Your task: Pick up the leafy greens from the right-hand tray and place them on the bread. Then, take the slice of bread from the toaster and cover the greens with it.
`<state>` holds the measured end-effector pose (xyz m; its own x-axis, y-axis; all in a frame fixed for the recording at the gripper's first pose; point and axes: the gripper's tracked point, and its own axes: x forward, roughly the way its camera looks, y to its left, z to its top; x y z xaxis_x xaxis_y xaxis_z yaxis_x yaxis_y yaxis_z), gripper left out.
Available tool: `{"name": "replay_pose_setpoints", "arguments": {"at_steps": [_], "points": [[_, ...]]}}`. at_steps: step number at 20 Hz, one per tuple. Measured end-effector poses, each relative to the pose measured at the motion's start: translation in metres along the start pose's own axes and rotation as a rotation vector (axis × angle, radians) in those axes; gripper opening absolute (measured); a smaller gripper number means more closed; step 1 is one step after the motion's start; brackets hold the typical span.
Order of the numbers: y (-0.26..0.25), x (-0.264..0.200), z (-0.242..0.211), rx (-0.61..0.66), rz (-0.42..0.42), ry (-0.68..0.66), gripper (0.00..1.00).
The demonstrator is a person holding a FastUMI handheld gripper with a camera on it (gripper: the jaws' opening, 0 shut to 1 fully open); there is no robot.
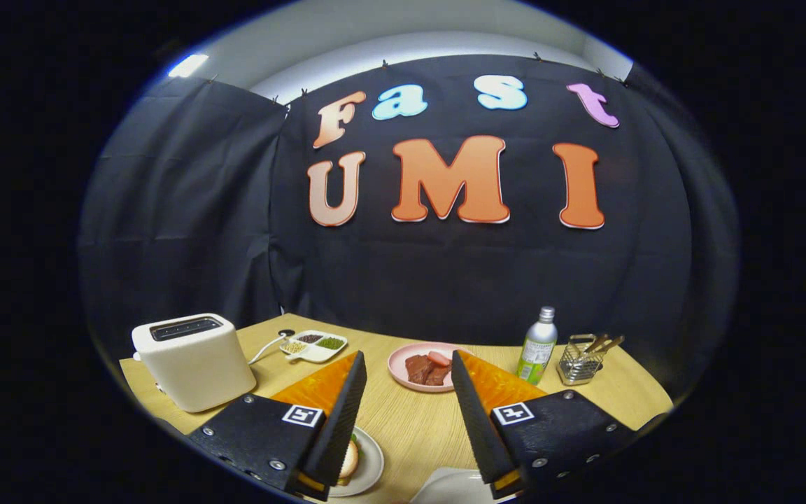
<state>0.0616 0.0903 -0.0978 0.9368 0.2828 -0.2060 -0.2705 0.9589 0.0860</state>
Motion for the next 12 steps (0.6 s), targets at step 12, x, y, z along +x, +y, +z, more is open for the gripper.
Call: {"name": "replay_pose_setpoints", "arguments": {"at_steps": [12], "points": [[-0.029,-0.024,0.103,-0.027,-0.131,-0.328,0.90]]}}
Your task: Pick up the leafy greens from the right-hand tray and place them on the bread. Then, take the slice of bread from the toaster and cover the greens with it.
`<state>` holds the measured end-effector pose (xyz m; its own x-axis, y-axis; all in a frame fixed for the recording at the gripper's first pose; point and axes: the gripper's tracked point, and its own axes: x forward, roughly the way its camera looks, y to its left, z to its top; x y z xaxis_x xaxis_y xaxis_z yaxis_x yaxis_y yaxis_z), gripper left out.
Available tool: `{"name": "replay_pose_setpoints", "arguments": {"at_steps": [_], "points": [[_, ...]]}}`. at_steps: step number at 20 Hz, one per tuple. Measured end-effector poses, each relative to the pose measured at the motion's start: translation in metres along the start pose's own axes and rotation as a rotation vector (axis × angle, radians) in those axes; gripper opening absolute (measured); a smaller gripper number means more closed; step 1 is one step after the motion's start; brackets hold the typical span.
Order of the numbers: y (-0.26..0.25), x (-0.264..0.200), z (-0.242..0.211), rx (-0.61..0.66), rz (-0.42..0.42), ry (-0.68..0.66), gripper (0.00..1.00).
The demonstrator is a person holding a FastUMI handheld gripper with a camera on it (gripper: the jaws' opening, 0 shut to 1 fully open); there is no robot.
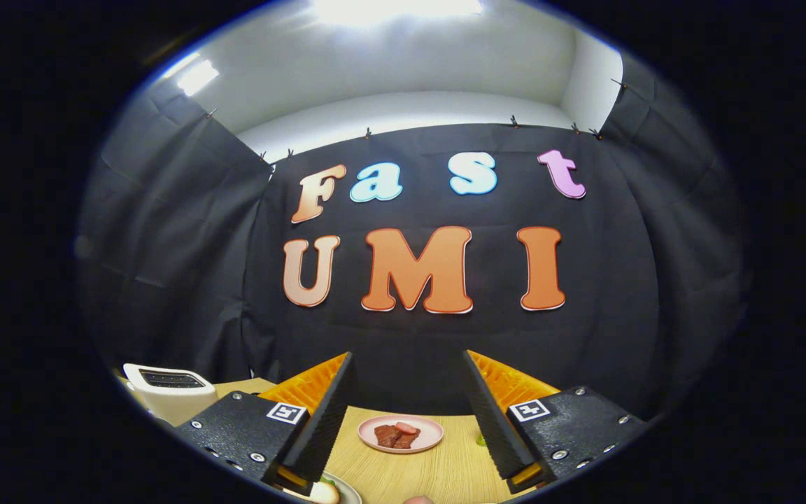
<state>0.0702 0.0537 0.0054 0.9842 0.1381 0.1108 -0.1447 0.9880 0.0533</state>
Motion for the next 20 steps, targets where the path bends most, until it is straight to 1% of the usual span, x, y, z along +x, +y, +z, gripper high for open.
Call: {"name": "replay_pose_setpoints", "arguments": {"at_steps": [6,10,12,16,20], "points": [[0.012,0.001,0.015,-0.037,0.013,-0.040,0.92],[0.028,0.011,0.021,-0.062,0.043,-0.011,0.93],[0.033,0.013,0.033,-0.083,0.053,-0.019,0.94],[0.049,0.018,0.023,-0.110,0.083,0.011,0.95],[0.057,0.027,0.022,-0.081,0.110,0.033,0.97]]}}
